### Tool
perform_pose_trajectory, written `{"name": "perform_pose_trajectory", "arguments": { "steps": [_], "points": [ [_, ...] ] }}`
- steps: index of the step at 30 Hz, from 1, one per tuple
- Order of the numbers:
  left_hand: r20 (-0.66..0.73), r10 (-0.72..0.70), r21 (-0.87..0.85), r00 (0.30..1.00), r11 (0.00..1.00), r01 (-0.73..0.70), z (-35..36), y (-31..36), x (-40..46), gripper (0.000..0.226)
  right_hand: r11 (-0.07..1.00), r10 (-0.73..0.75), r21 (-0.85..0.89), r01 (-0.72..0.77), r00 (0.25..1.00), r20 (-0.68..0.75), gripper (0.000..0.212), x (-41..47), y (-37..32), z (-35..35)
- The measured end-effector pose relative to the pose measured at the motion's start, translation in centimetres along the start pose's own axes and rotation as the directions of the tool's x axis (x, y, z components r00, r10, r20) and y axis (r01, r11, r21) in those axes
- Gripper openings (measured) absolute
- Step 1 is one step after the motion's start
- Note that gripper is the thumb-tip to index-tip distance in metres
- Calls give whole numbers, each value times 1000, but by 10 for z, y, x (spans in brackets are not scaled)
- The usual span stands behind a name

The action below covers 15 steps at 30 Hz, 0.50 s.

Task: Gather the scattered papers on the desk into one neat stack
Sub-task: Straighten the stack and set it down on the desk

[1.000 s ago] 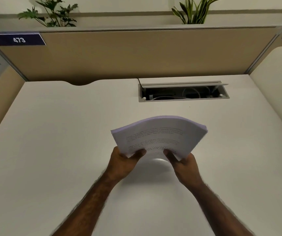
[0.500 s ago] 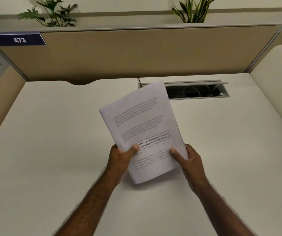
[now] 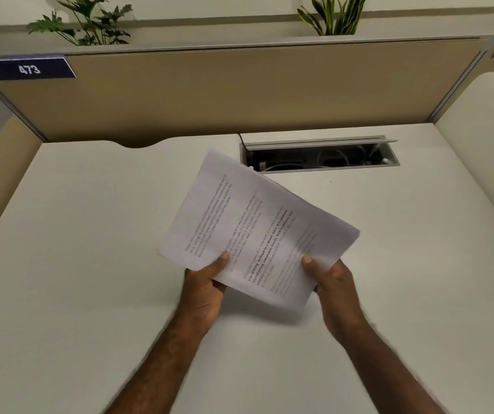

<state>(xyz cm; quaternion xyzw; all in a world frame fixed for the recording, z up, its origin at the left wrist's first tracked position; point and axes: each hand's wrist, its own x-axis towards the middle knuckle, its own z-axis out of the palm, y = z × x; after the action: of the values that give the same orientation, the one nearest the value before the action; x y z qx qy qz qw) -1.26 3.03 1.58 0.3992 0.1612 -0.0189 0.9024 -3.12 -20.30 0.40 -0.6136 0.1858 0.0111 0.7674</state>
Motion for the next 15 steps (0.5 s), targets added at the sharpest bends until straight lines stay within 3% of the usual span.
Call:
{"name": "perform_pose_trajectory", "arguments": {
  "steps": [2,5,8,10,12,15],
  "points": [
    [35,59,71,998,996,-62,-13,23,9,51,999,-37,-38,37,999,-13,23,6,-11,-20],
    [98,115,321,989,937,-141,-24,59,18,34,992,-93,-84,92,996,-12,24,11,-24,-46],
    [213,132,584,968,777,-234,-17,70,18,37,973,-154,-174,155,988,17,24,8,-28,-51],
    [217,168,705,962,654,-274,-10,65,16,36,957,-198,-210,198,980,22,26,4,-27,-45],
    [215,229,729,950,610,-312,-6,58,13,32,948,-251,-204,244,968,-6,28,-1,-24,-36],
    [175,280,707,944,632,-319,-8,48,10,23,935,-328,-164,313,942,-70,41,-7,-15,-30]
  ]
}}
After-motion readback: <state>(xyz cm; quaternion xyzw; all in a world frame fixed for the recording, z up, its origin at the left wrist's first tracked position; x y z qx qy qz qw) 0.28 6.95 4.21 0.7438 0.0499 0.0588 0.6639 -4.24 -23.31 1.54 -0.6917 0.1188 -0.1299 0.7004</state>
